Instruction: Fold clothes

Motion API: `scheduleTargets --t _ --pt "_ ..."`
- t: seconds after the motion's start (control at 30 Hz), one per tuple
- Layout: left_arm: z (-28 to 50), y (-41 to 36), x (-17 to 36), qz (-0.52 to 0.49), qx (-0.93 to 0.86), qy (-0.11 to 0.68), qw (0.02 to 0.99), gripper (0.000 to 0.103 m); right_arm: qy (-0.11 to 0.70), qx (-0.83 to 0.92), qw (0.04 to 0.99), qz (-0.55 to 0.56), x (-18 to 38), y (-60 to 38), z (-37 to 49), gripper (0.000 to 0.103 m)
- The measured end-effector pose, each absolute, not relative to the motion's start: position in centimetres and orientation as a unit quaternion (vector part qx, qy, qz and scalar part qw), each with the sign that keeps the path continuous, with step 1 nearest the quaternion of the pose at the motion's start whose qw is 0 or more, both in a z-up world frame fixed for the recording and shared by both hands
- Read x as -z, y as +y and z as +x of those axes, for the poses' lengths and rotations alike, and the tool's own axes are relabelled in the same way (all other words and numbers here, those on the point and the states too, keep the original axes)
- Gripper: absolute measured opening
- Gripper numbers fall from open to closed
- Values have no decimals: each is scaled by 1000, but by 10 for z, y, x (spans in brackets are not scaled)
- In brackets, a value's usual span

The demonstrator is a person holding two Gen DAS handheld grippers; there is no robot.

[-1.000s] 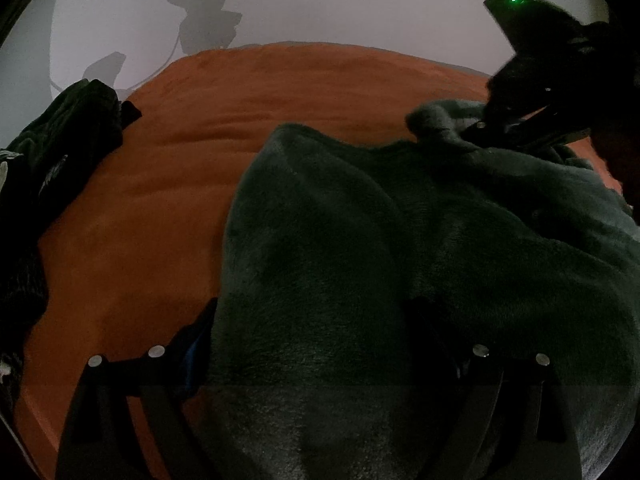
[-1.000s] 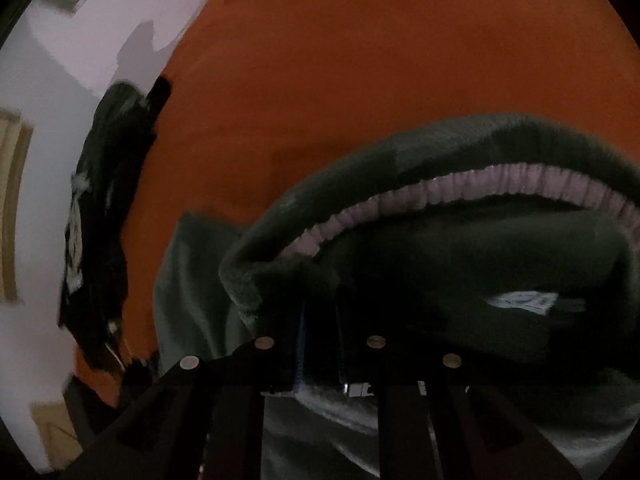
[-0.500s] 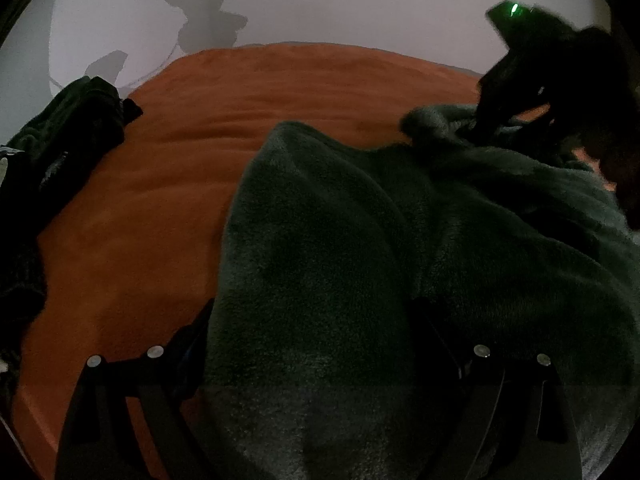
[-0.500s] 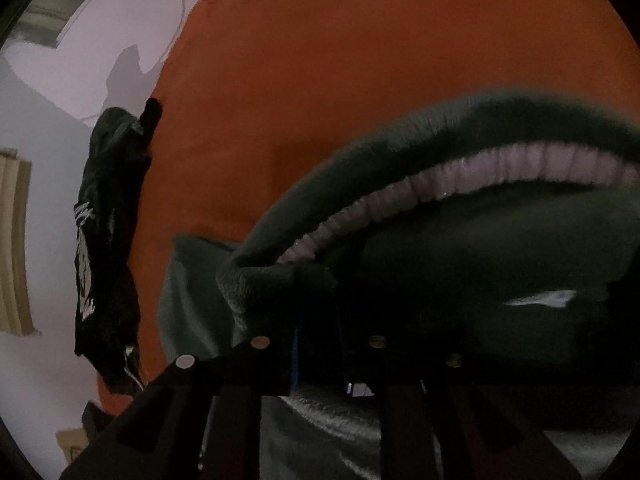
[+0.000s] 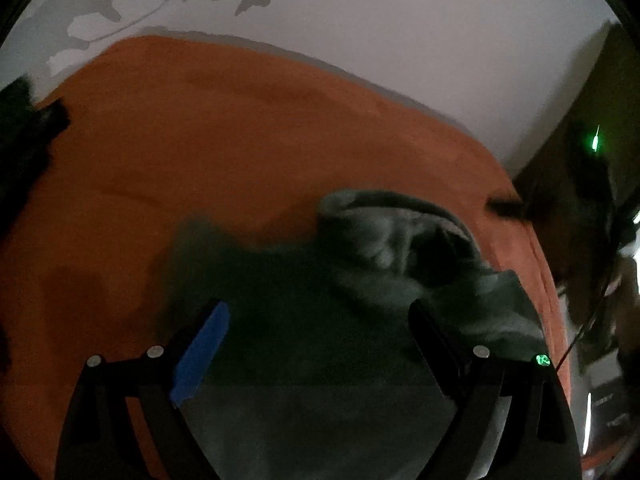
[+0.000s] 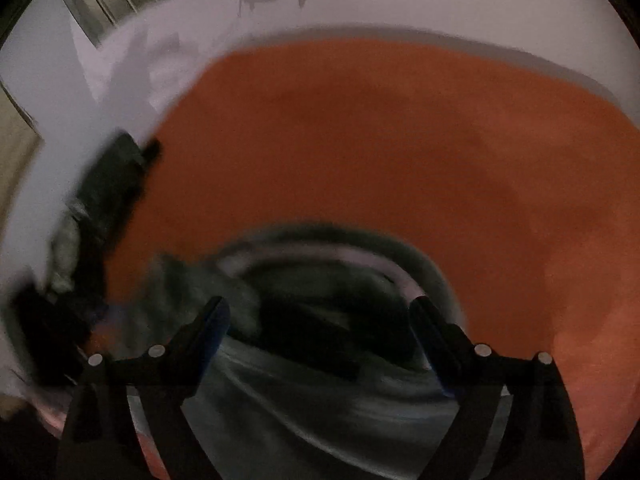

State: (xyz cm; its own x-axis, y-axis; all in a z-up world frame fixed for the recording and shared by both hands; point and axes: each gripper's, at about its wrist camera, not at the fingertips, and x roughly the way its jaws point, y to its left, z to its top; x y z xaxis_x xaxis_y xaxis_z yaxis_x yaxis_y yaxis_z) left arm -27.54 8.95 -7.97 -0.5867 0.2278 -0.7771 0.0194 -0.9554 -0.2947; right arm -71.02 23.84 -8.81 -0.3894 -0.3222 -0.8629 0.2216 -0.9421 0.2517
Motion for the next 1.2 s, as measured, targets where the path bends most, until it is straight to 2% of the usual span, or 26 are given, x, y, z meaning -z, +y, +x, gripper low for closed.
scheduleTargets --t 0.17,0.23,0.27,0.3,0.33,0.37,0.47,0.57,0.67,0.77,0.87,0.9,0.97,1.0,1.07,1.2 --pt "-360 122 93 -504 -858 -94 10 92 -5 813 124 569 138 256 -724 90" --pt "-385 126 109 -536 -836 -116 8 92 3 807 114 579 151 258 -729 69" --pt "-394 126 117 -547 -826 -138 16 90 7 806 110 582 156 259 -731 31" --pt "-401 126 125 -553 -817 -159 23 84 2 807 107 580 158 263 -732 15" --pt "-405 125 129 -554 -814 -172 28 43 -20 815 104 570 154 271 -732 15" --pt "-406 125 131 -556 -809 -186 37 14 -39 820 103 561 152 279 -731 15" --pt "-394 107 123 -514 -807 -269 106 14 -71 826 106 550 155 301 -725 14" --pt "-387 88 123 -479 -810 -304 147 14 -103 830 109 537 157 324 -720 14" --pt "-392 70 146 -509 -795 -311 106 14 -135 833 112 524 160 346 -714 21" --pt "-394 57 154 -523 -791 -307 83 19 -183 831 114 513 159 363 -710 29" --pt "-396 55 139 -520 -806 -275 74 22 -230 839 108 481 141 369 -700 31" --pt "-397 54 127 -512 -817 -257 69 23 -234 849 105 462 129 373 -694 40" --pt "-401 57 105 -490 -841 -221 61 33 -230 870 90 427 109 382 -675 56" --pt "-402 60 94 -478 -854 -198 55 37 -233 875 86 417 104 385 -666 57" --pt "-397 71 67 -465 -876 -124 35 58 -245 878 85 403 94 391 -640 57" --pt "-356 98 52 -465 -884 -1 38 69 -242 881 71 401 87 385 -585 57"
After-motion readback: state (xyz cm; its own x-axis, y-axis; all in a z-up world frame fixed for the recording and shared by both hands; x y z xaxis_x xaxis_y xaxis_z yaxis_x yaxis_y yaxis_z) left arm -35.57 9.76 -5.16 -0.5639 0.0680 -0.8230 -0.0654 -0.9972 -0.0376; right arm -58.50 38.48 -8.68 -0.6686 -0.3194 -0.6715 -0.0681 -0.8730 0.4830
